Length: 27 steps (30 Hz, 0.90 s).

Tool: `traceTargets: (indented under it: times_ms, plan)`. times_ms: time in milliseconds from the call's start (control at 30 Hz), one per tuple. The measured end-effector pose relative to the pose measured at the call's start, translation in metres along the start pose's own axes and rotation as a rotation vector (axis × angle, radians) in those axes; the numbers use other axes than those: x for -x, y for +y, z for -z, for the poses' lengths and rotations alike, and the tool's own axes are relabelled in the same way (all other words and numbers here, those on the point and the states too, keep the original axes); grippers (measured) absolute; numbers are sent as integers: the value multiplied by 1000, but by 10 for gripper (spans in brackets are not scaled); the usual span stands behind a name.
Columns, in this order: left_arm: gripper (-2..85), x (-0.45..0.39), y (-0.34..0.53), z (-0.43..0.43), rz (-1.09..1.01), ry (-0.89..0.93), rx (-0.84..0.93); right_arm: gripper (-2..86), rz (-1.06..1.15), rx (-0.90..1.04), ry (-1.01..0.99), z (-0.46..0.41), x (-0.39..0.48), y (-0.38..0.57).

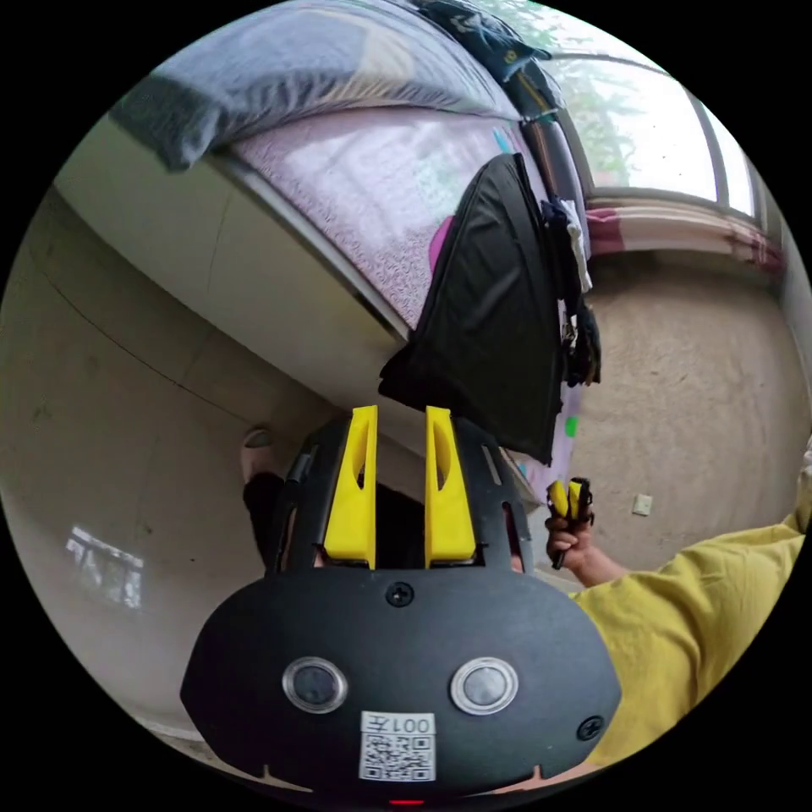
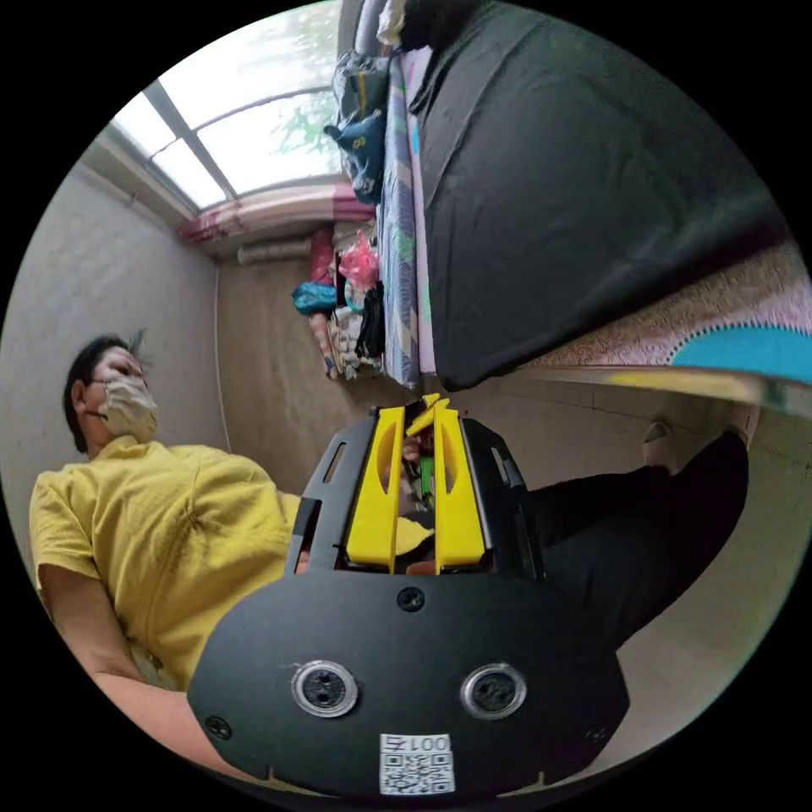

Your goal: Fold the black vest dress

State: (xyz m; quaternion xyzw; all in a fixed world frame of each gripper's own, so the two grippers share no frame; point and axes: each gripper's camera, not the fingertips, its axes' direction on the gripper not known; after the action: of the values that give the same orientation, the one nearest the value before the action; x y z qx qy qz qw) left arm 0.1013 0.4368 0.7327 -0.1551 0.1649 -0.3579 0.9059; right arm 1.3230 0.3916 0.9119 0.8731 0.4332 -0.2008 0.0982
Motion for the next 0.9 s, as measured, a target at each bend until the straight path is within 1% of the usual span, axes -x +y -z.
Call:
traceTargets:
  times_ms: [100,167,200,267,300,367,433,467,633,733,900]
  plan:
    - [53,30,0,-9,72,110,-34,16,-64,-158,-67,5,-10,15]
    - [56,54,3,-15,126,255,-101,16,-82,-196,-89,4,-14,20]
    - [57,59,4,-17,138,298,-123,16,-85,-193,-90,2,-15,23]
    - [53,76,4,-22,164,440,-193,16,-75,-167,-72,-1,-13,27]
    - [50,78,3,-23,167,465,-202,15,-64,-150,-57,-2,-11,30]
    - [17,86,2,-26,170,504,-228,15,-57,-146,-44,0,-10,38]
    - [-6,89,2,-24,176,518,-248,14,-63,-161,-41,3,-11,47]
    - [-11,88,2,-20,167,493,-258,14,-70,-172,-44,5,-13,52]
    - [-16,74,0,-4,84,449,-243,14,-88,-217,-44,6,-19,71]
    - [-16,65,5,6,75,407,-233,13,-80,-234,-34,2,-20,79]
    - [-16,56,12,23,73,347,-224,12,-98,-351,-17,9,-25,98]
